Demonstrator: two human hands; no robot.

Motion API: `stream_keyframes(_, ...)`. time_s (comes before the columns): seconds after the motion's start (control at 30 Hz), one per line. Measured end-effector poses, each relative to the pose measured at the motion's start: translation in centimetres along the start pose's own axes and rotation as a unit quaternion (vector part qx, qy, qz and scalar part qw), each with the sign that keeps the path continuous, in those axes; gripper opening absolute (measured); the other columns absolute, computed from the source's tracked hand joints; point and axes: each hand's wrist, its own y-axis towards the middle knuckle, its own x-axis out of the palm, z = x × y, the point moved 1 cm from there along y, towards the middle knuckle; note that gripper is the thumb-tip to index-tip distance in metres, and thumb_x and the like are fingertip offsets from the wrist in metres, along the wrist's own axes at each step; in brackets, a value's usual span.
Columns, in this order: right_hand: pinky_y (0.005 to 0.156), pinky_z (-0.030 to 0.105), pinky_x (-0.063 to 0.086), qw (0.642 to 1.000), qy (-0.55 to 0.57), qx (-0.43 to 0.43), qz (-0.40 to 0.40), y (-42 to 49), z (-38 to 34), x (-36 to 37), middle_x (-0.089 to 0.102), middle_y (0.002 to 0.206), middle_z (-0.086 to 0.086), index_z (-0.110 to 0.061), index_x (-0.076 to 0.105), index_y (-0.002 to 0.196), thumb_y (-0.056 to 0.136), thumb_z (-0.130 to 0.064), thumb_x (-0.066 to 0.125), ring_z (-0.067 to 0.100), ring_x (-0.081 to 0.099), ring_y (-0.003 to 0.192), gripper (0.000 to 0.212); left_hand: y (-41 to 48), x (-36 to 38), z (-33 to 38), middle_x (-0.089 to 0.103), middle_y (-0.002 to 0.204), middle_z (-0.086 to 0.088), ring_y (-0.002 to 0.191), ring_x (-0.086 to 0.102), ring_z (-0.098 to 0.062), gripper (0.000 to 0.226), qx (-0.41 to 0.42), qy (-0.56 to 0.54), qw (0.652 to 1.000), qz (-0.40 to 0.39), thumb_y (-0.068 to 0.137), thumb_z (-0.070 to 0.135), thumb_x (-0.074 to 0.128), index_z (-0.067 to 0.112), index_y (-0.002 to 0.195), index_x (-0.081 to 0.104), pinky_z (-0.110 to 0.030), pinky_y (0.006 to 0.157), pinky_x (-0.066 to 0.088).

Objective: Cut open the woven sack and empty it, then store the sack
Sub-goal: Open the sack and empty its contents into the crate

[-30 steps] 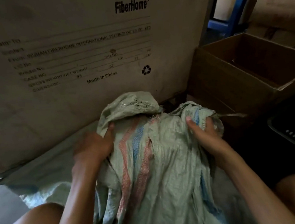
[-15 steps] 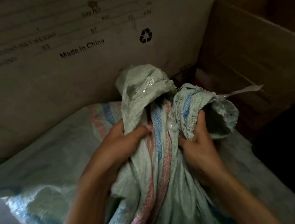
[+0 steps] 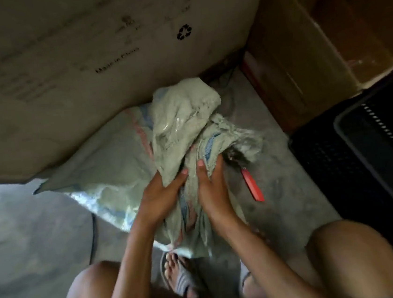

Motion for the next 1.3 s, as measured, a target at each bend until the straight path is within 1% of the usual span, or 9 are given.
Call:
stream_keyframes(0.23, 0.086, -0.014, 0.02, 0.999, 0.01, 0.04, -0.012, -23.1, -11.3, -3.3, 0.037, 0.136, -0.024, -0.02, 0.033, 0.15, 0.104, -0.02, 0.048, -0.023, 0.032, 0.119, 0.049, -23.0, -6.8, 4.8, 0.075, 0.089, -0.013, 0.088, 0.073, -0.038, 0.039, 0.029, 0.091, 0.994, 0.052, 0.085, 0.055, 0.06, 0.022, 0.105, 0.065, -0.048, 0.075, 0.059)
stream_keyframes(0.37, 0.102, -0.001, 0.027, 0.998, -0.05, -0.028, -0.002, -28.0, -24.0, -3.6, 0.048, 0.139, -0.01, -0.009, 0.042, 0.148, 0.103, -0.019, 0.051, -0.002, 0.042, 0.13, 0.047, -29.0, -12.4, 15.8, 0.067, 0.069, 0.012, 0.061, 0.069, 0.0, 0.022, 0.126, 0.034, 0.989, 0.063, 0.094, 0.026, 0.064, 0.006, 0.103, 0.064, -0.022, 0.061, 0.057)
stream_keyframes(0.47, 0.115, 0.021, 0.032, 0.998, 0.001, -0.064, 0.021, -29.7, -31.2, -5.0, 0.048, 0.15, 0.004, -0.01, 0.04, 0.149, 0.103, -0.019, 0.049, 0.012, 0.043, 0.139, 0.047, -31.2, -14.3, 23.5, 0.07, 0.097, 0.01, 0.082, 0.065, 0.017, 0.02, 0.202, 0.027, 0.979, 0.027, 0.096, 0.013, 0.065, 0.013, 0.116, 0.064, -0.006, 0.072, 0.05)
stream_keyframes(0.57, 0.108, 0.006, 0.032, 0.993, 0.04, -0.108, 0.026, -32.6, -34.7, -8.0, 0.048, 0.144, -0.014, -0.028, 0.04, 0.146, 0.104, -0.02, 0.048, -0.007, 0.044, 0.129, 0.044, -34.1, -14.0, 27.7, 0.07, 0.113, 0.014, 0.106, 0.065, 0.006, 0.026, 0.264, 0.022, 0.964, -0.022, 0.093, 0.014, 0.066, 0.024, 0.118, 0.064, -0.018, 0.09, 0.051)
stream_keyframes(0.73, 0.119, 0.02, 0.028, 0.993, 0.044, -0.096, 0.046, -38.5, -33.0, -15.0, 0.042, 0.15, -0.023, -0.045, 0.033, 0.145, 0.095, -0.051, 0.051, -0.008, 0.036, 0.141, 0.053, -40.7, -9.1, 28.2, 0.073, 0.109, 0.026, 0.106, 0.068, 0.003, 0.034, 0.268, 0.002, 0.957, -0.107, 0.089, 0.021, 0.064, 0.05, 0.106, 0.067, -0.019, 0.087, 0.056)
stream_keyframes(0.93, 0.115, 0.039, 0.037, 0.989, -0.045, -0.032, 0.137, -40.9, -26.5, -24.4, 0.057, 0.141, -0.011, -0.043, 0.05, 0.134, 0.092, -0.067, 0.042, 0.005, 0.047, 0.137, 0.049, -43.6, 1.3, 25.7, 0.074, 0.123, 0.005, 0.118, 0.068, -0.013, 0.04, 0.164, -0.024, 0.968, -0.187, 0.089, 0.031, 0.065, 0.018, 0.127, 0.067, -0.043, 0.102, 0.055)
stream_keyframes(1.03, 0.111, 0.038, 0.042, 0.988, -0.033, -0.008, 0.149, -40.8, -23.6, -29.3, 0.06, 0.135, -0.021, -0.053, 0.051, 0.129, 0.096, -0.059, 0.042, 0.0, 0.051, 0.132, 0.034, -43.7, 7.2, 24.2, 0.075, 0.121, 0.003, 0.117, 0.069, -0.017, 0.033, 0.11, -0.025, 0.972, -0.206, 0.091, 0.031, 0.065, 0.023, 0.122, 0.071, -0.051, 0.102, 0.054)
stream_keyframes(1.17, 0.106, 0.037, 0.047, 0.989, -0.013, -0.005, 0.144, -38.6, -19.7, -35.9, 0.064, 0.129, -0.018, -0.034, 0.055, 0.134, 0.1, -0.048, 0.044, -0.002, 0.056, 0.125, 0.038, -43.6, 15.7, 23.2, 0.073, 0.128, -0.005, 0.123, 0.066, -0.029, 0.037, 0.054, -0.033, 0.977, -0.205, 0.091, 0.036, 0.066, 0.026, 0.126, 0.07, -0.057, 0.105, 0.049)
stream_keyframes(1.3, 0.113, 0.034, 0.041, 0.993, -0.027, -0.019, 0.116, -34.0, -16.3, -42.6, 0.054, 0.143, -0.016, -0.032, 0.044, 0.146, 0.102, -0.041, 0.043, -0.004, 0.046, 0.134, 0.045, -40.7, 24.7, 23.6, 0.074, 0.124, 0.003, 0.121, 0.067, -0.02, 0.038, 0.081, 0.024, 0.982, -0.17, 0.093, 0.04, 0.069, 0.023, 0.127, 0.068, -0.044, 0.101, 0.055)
